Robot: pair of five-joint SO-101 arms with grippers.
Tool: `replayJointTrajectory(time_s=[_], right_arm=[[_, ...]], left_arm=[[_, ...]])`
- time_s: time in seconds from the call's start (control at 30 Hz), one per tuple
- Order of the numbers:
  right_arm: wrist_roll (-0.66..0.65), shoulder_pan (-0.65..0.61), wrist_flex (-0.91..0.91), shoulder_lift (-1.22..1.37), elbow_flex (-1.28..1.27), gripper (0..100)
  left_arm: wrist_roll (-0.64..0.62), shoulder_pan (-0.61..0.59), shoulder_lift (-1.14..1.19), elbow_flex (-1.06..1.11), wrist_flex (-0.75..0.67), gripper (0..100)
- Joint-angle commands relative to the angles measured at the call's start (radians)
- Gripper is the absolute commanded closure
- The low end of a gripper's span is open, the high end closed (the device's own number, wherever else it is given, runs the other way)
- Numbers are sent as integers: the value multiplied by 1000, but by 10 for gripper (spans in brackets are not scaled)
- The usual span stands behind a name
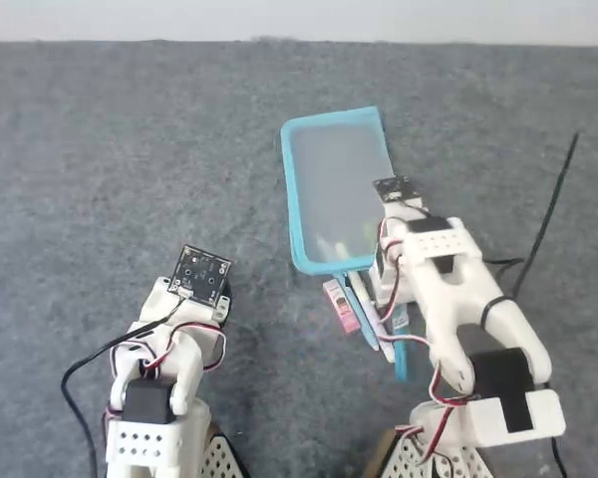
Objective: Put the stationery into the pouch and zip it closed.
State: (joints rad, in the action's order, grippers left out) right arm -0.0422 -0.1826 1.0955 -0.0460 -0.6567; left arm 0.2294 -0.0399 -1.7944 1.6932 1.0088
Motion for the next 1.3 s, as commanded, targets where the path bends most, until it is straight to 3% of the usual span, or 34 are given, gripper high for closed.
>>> replayJointTrajectory(time_s=[0.0,0.27,0.37,0.5,0.77,1.27], right_arm=[[-55,82,120,-8,149,976],[-137,101,249,-8,278,970],[-167,64,278,-7,261,910],[-169,-8,239,-7,189,826],[-167,-7,197,-7,170,826],[35,-27,5,5,127,825]], left_arm=[[-14,-8,-23,-8,-34,899],[-14,-8,-23,-8,-34,899],[-14,-8,-23,-8,-35,899],[-14,-8,-23,-8,-35,899],[-14,-8,-23,-8,-35,899],[-14,-8,-23,-8,-32,899]])
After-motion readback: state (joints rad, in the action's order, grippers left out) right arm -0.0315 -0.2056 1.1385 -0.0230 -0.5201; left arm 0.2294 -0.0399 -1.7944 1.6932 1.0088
